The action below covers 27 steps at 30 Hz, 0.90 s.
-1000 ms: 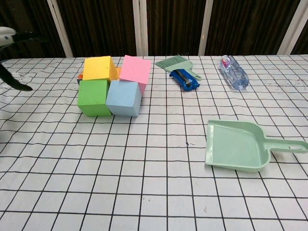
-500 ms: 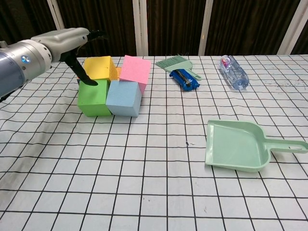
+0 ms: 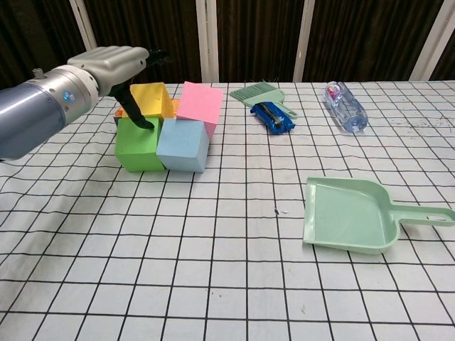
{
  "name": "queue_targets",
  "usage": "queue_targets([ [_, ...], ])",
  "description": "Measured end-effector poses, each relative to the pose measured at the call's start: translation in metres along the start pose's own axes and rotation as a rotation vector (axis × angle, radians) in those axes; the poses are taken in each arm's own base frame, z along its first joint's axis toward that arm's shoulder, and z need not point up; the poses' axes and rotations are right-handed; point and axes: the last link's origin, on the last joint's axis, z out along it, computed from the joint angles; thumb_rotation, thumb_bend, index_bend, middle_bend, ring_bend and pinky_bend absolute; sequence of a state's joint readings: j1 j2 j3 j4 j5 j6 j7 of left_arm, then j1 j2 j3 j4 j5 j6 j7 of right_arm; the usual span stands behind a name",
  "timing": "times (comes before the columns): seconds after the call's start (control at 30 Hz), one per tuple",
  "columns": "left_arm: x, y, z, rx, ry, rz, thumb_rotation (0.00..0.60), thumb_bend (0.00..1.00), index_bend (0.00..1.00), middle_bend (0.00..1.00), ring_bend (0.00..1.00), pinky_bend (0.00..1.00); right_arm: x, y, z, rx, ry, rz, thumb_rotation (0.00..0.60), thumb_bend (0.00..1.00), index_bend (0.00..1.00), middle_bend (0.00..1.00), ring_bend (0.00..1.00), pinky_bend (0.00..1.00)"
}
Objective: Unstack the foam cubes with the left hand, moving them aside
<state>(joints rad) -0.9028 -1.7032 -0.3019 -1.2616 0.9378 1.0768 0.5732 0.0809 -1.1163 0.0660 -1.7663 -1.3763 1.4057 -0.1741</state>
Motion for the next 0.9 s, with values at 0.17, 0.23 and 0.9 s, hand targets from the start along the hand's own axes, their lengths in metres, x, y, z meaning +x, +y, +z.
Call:
queue_targets([
  [0.17, -0.003, 0.004, 0.005, 0.004, 0.013, 0.041, 0.600, 0.36, 0.13, 0.24, 0.20, 0.31, -0.001, -0.001, 0.000, 0.001, -0.003, -0.002, 0.600, 0.12, 0.18, 0.03, 0.07, 0.00],
  [0.23, -0.005, 0.005, 0.006, 0.007, 0.015, 0.060, 0.600, 0.38, 0.15, 0.27, 0.23, 0.33, -0.001, 0.000, 0.000, 0.001, -0.002, -0.002, 0.600, 0.12, 0.18, 0.03, 0.07, 0.00],
  [0.9, -0.004, 0.023, 0.003, -0.032, 0.088, 0.054, 0.600, 0.49, 0.25, 0.37, 0.42, 0.56, 0.000, 0.002, 0.002, -0.005, -0.015, 0.013, 0.600, 0.12, 0.18, 0.03, 0.07, 0.00],
])
